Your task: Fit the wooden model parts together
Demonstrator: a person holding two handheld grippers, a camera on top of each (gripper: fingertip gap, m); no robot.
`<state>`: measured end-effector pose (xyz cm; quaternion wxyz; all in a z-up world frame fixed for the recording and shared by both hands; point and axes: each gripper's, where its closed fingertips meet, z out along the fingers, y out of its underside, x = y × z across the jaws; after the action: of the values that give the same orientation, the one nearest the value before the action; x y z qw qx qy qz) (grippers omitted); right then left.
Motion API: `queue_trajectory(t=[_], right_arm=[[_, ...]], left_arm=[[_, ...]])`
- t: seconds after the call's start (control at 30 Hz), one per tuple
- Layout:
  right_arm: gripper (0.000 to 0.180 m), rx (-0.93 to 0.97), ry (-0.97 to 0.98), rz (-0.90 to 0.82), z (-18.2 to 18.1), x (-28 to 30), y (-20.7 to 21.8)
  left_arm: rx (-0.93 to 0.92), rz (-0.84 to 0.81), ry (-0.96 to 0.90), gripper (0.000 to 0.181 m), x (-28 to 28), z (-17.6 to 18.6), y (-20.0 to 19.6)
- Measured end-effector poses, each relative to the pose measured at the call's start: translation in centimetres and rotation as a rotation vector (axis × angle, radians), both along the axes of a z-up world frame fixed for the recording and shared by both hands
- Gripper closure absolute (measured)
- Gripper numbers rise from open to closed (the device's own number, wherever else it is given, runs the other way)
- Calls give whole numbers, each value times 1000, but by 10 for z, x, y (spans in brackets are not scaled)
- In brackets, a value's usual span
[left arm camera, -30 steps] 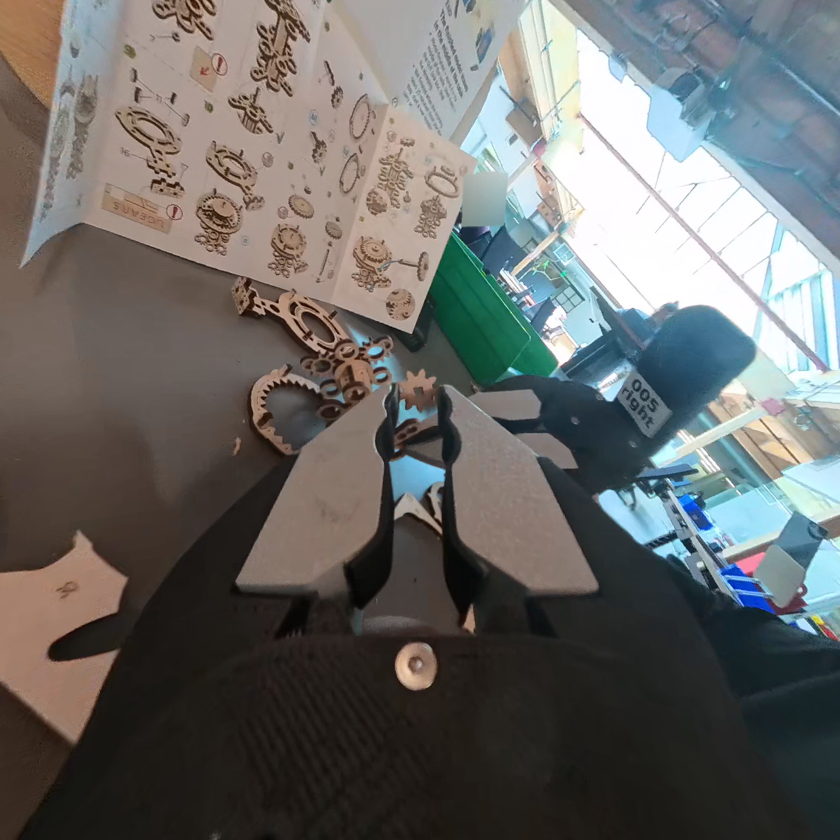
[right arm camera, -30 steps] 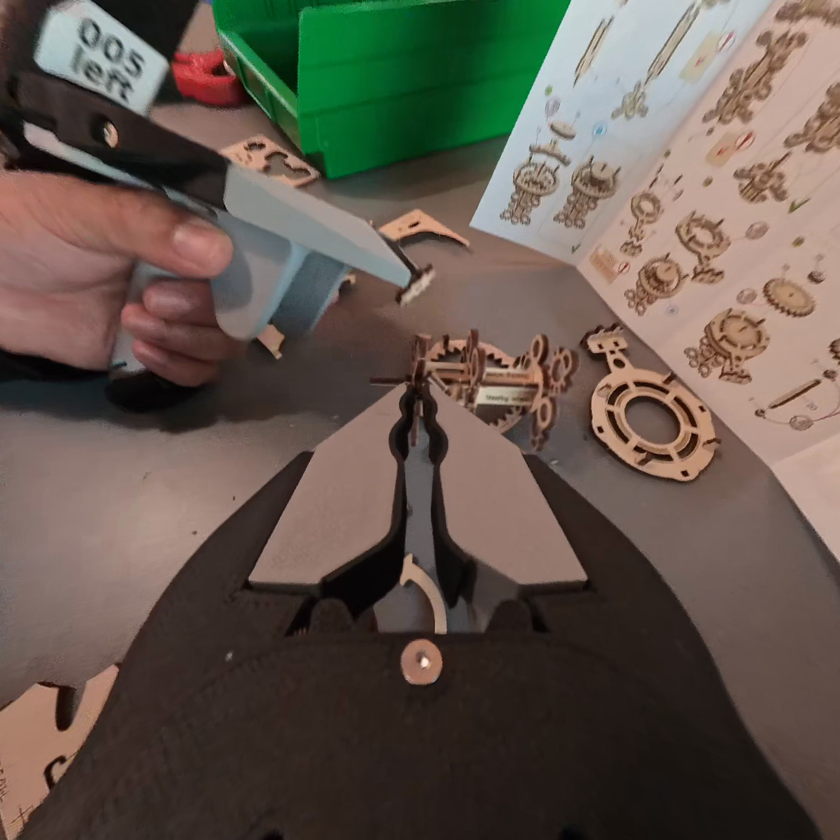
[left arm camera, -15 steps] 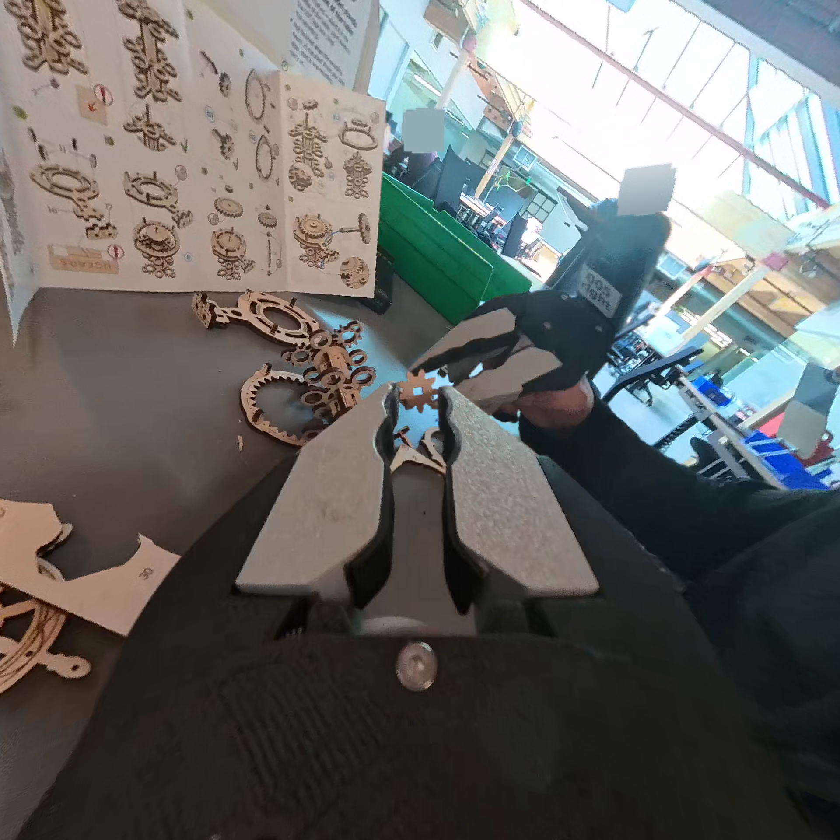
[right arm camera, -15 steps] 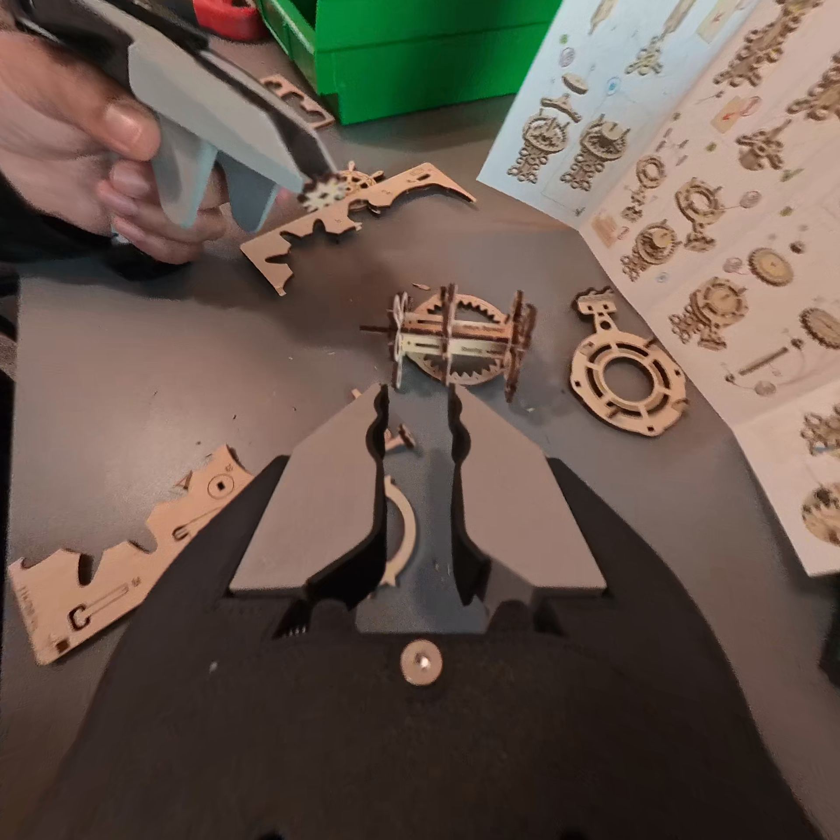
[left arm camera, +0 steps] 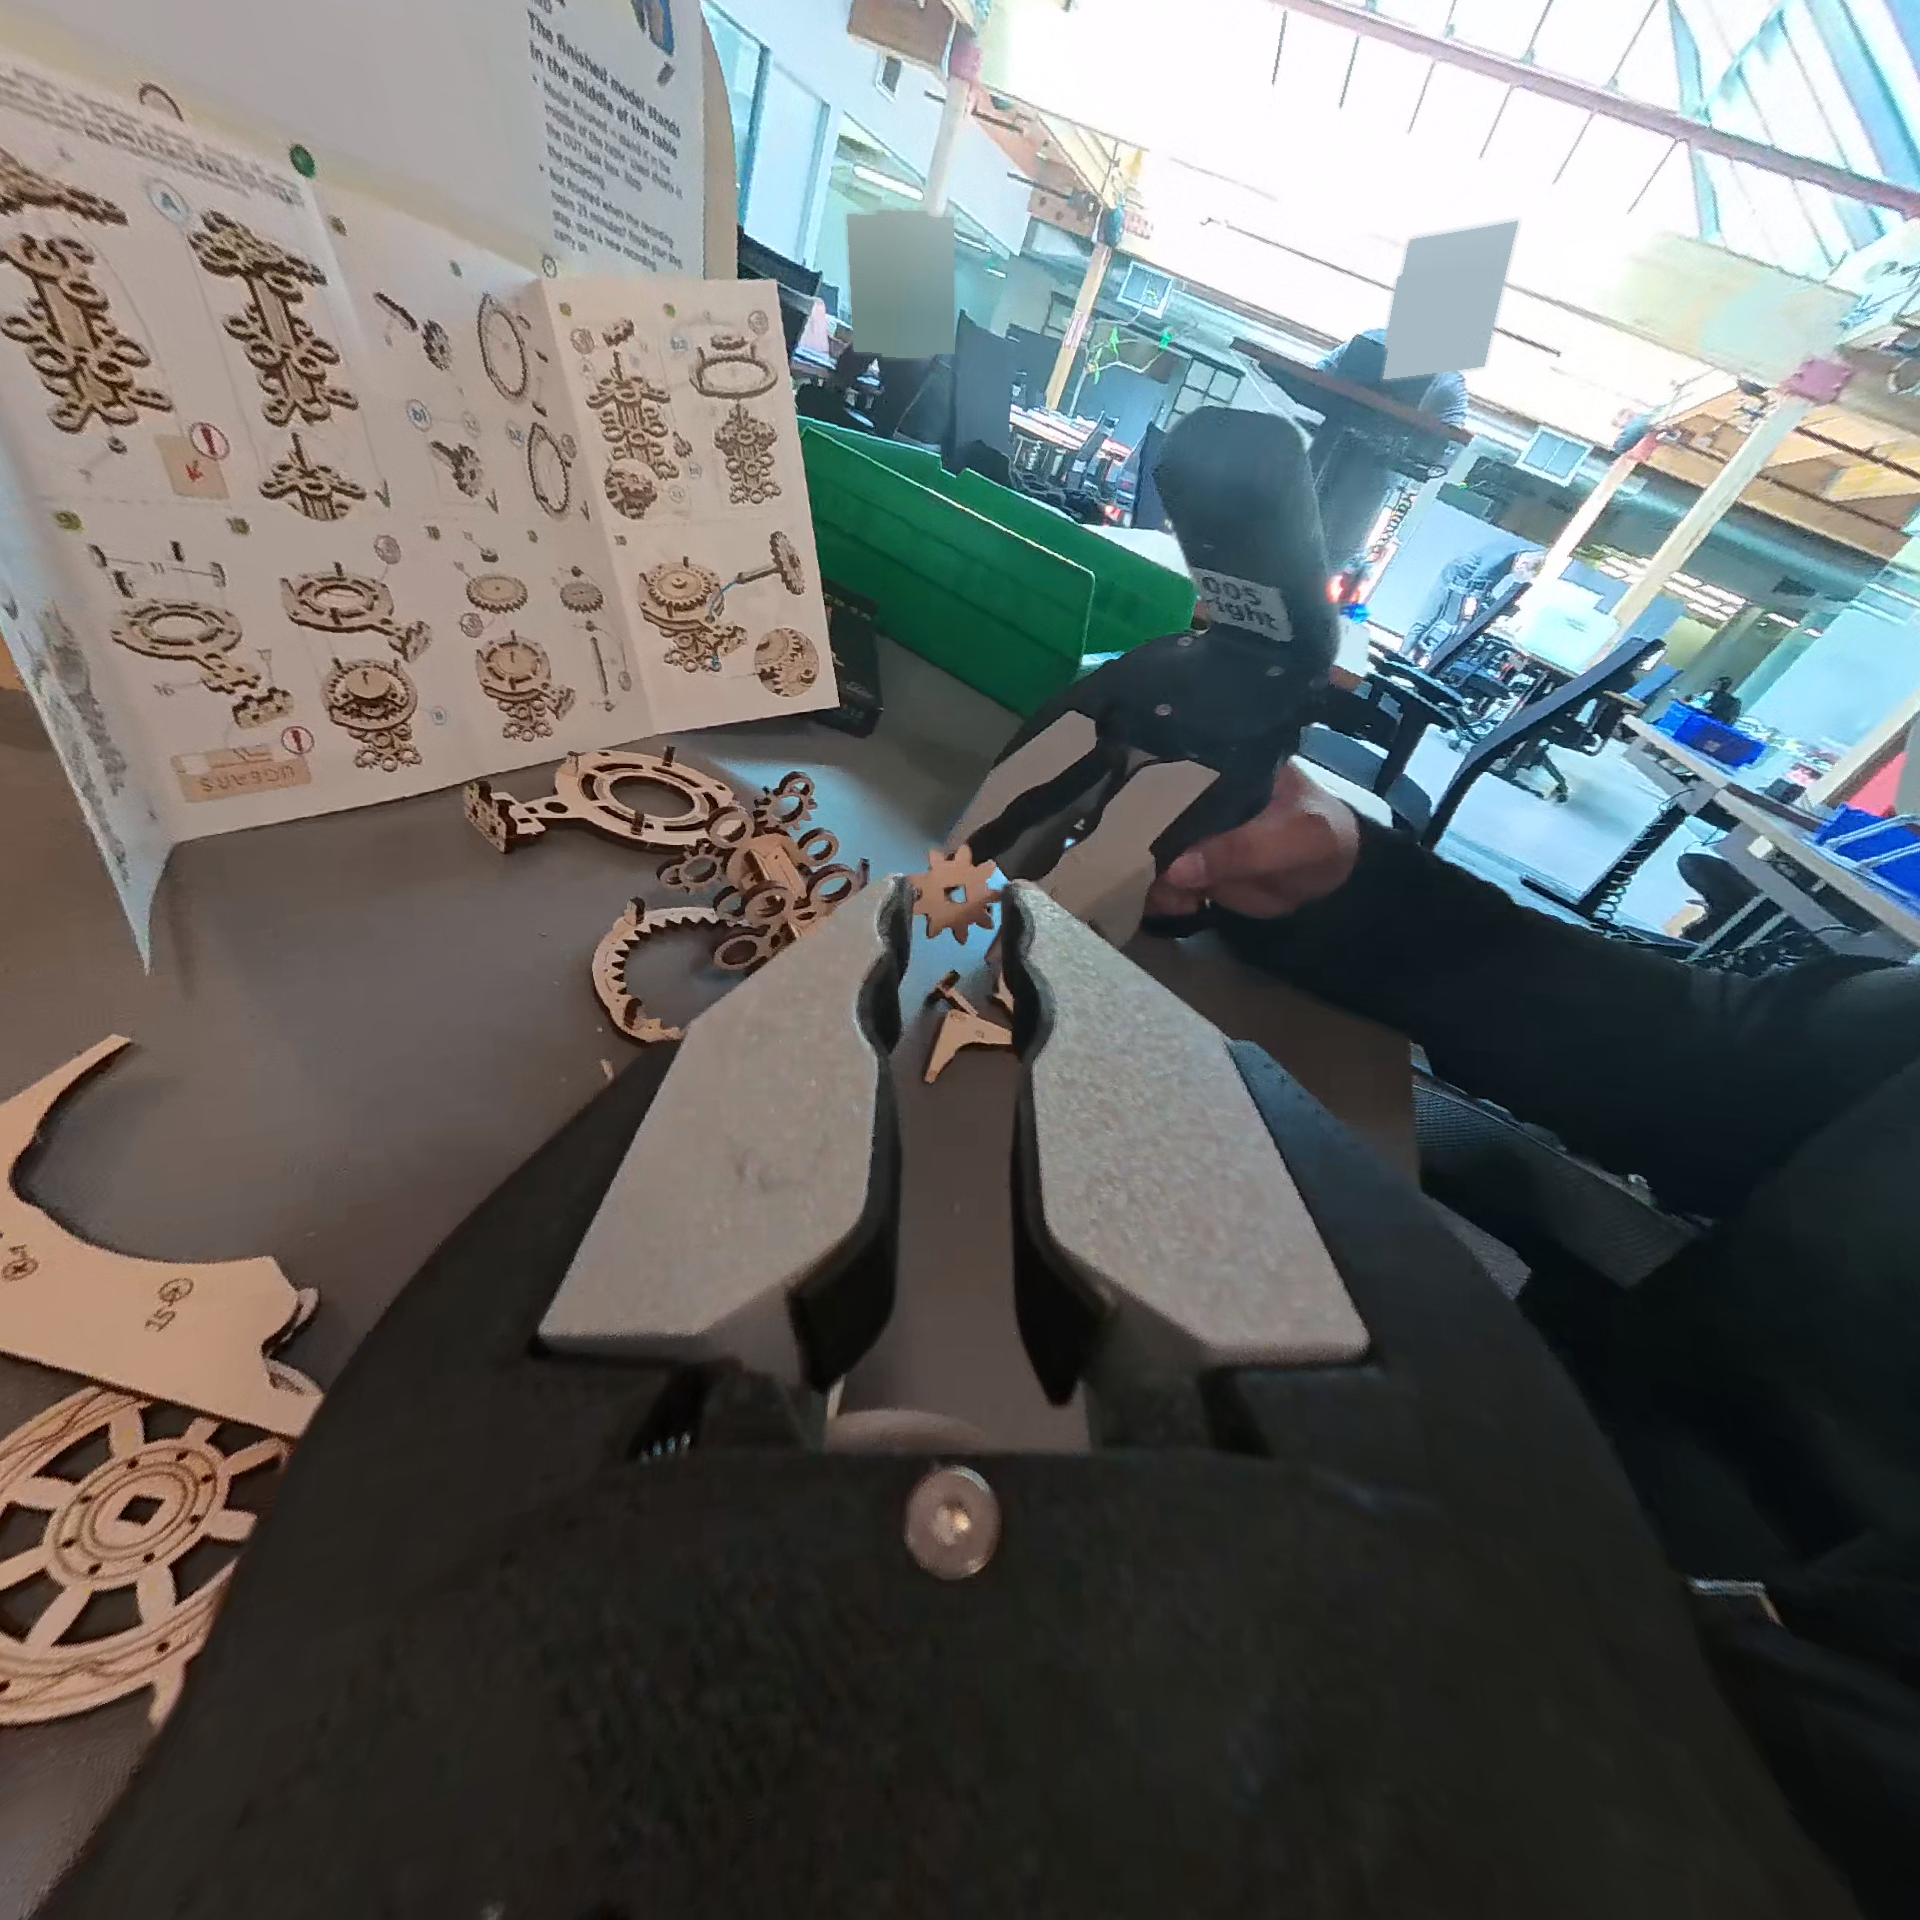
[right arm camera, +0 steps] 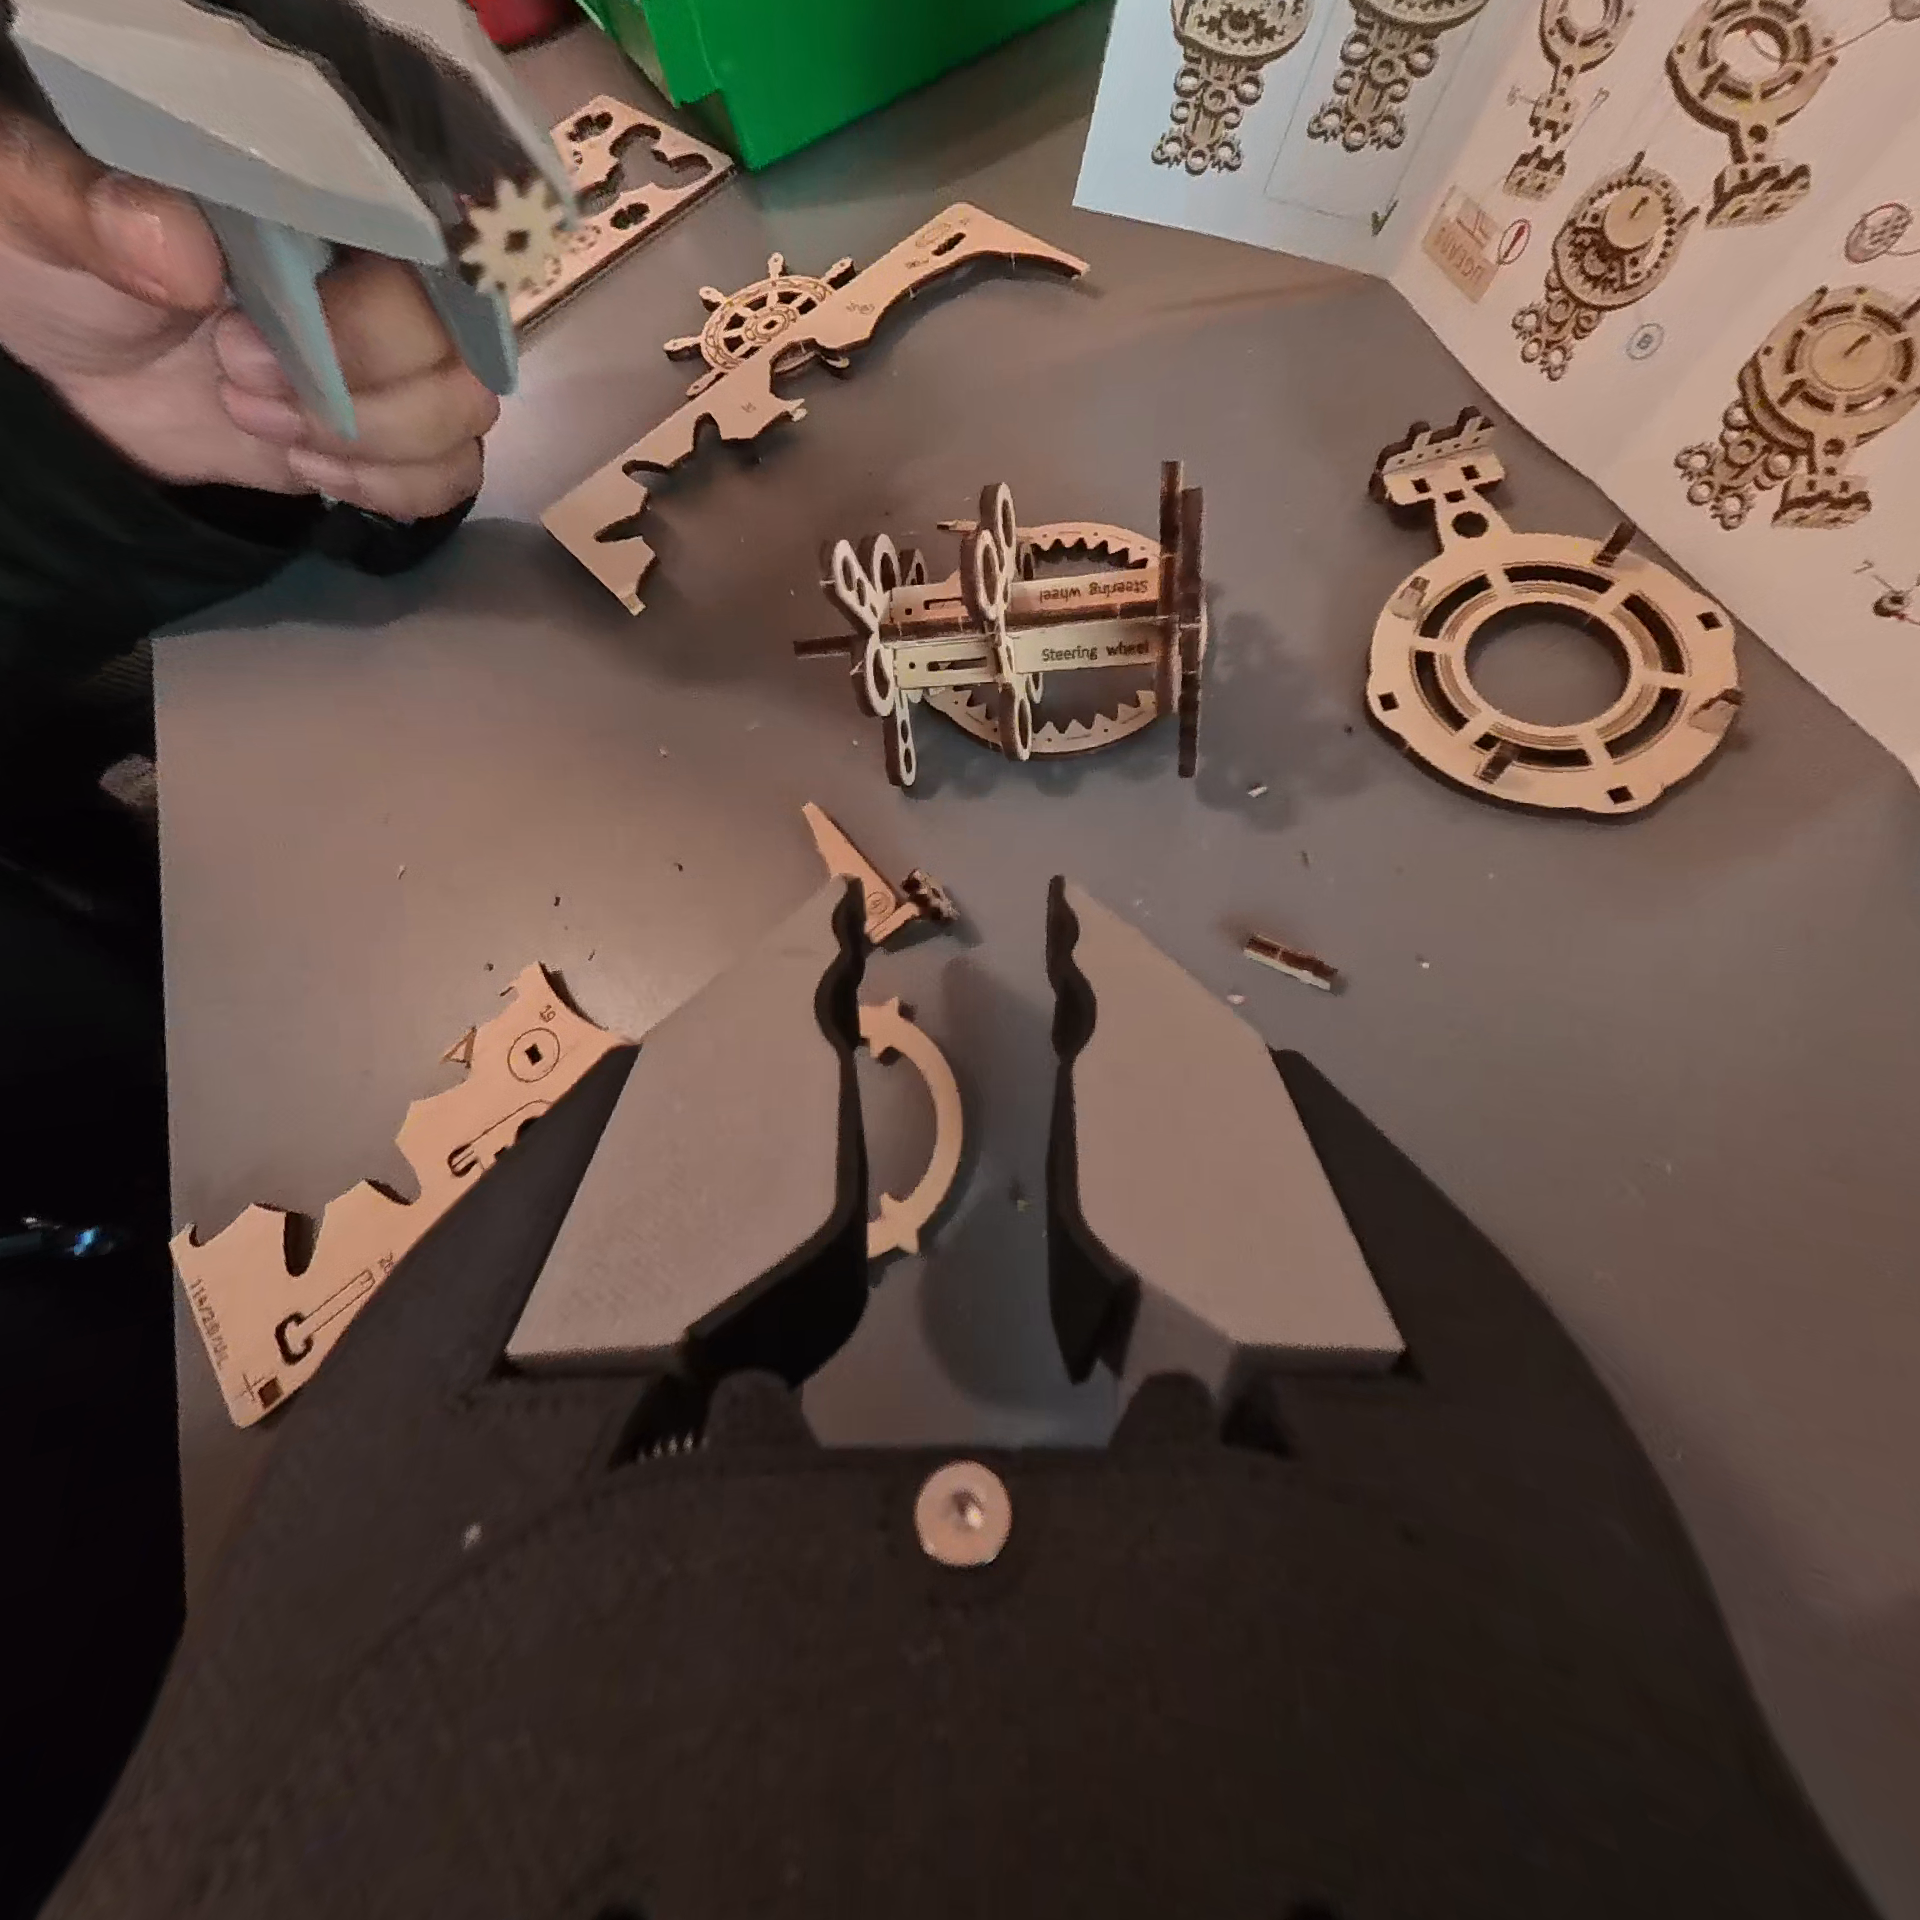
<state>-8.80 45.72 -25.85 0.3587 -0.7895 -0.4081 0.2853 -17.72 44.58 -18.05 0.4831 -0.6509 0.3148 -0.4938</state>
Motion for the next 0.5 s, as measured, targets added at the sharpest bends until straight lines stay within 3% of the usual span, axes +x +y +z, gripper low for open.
queue_trajectory(t=[0.27, 0.5], right_arm=[[143, -54, 128, -15, 12, 8, 5], [143, 63, 19, -143, 7, 41, 29]], left_arm=[[348, -16, -32, 168, 5, 23, -21], [567, 78, 90, 168, 4, 18, -27]])
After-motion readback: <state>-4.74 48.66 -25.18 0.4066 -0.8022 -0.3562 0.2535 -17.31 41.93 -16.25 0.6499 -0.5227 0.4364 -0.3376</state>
